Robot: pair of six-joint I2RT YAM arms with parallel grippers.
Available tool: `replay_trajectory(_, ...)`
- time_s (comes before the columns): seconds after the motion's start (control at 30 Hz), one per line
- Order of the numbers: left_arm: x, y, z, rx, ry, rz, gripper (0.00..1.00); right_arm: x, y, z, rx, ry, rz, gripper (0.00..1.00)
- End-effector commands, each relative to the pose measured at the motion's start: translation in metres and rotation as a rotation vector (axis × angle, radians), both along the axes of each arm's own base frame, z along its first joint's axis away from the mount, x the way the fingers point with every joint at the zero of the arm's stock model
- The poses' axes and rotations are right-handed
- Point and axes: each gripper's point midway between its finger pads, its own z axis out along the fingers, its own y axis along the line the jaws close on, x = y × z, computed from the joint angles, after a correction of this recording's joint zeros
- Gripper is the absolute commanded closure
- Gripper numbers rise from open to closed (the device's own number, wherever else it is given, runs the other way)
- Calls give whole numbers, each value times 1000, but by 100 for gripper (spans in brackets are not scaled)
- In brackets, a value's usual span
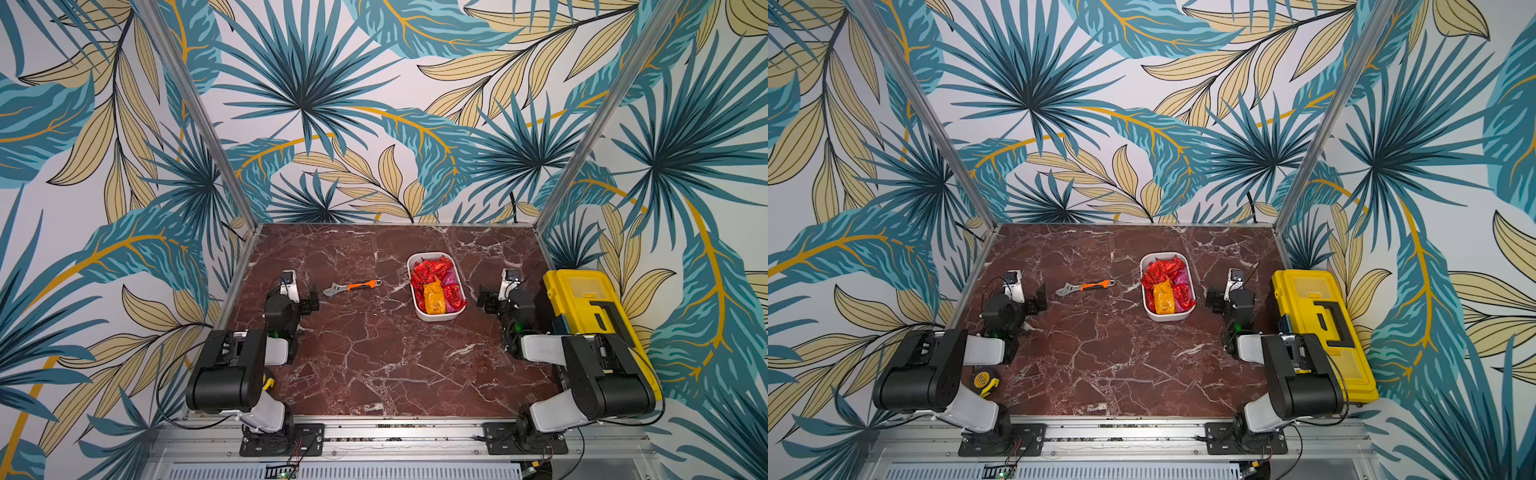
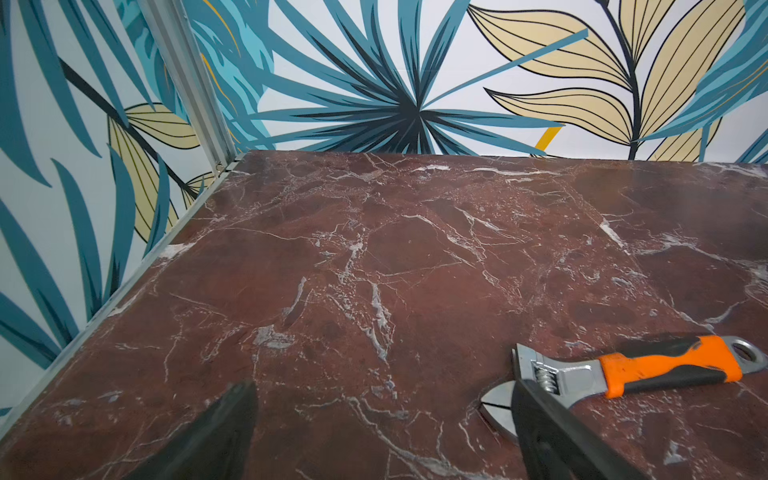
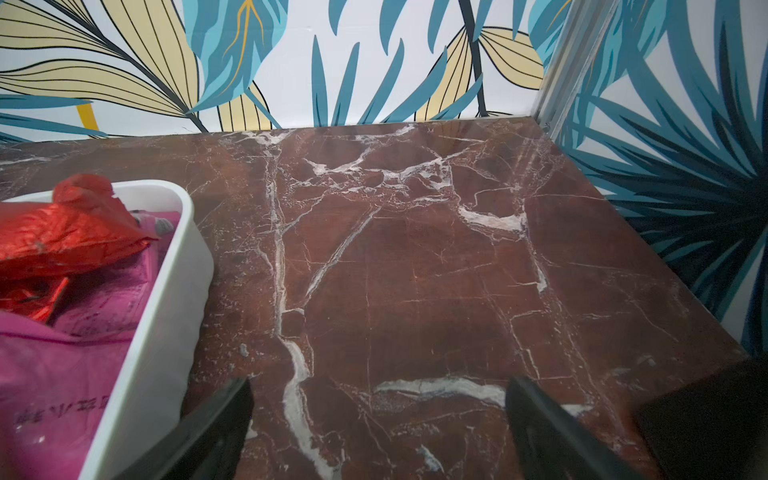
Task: Take the tea bags out of the storage box
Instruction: Pick up the tea bag from the storage box.
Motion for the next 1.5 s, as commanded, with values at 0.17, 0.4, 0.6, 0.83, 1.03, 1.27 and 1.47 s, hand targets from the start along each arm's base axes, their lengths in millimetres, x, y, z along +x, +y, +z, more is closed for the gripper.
replay_trajectory(0.17, 8, -2, 12, 12, -34, -15, 0, 1, 0, 9, 6, -30, 1, 1)
replay_trajectory(0.4, 7, -1, 12, 8, -36, -9, 0, 0, -1, 14, -2, -48, -4, 0)
replay_trajectory(0.6, -13, 23, 42, -20, -115, 127, 0, -22, -17, 65, 33, -93, -109, 1)
replay_trajectory(0.83, -28, 31, 109, -131, -167, 193, 0, -50, -25, 99, 291, -104, -244, 1)
replay_trajectory(1.03, -43, 20, 139, -335, -148, 159, 0, -65, 20, 113, 503, 80, -77, 1)
replay_trajectory(1.27, -68, -23, 130, -584, 53, 29, 0, -97, 77, 106, 600, 379, 111, 14)
replay_trajectory(1.47, -88, -68, 107, -737, 191, -83, 0, -97, 120, 94, 484, 522, 231, 18)
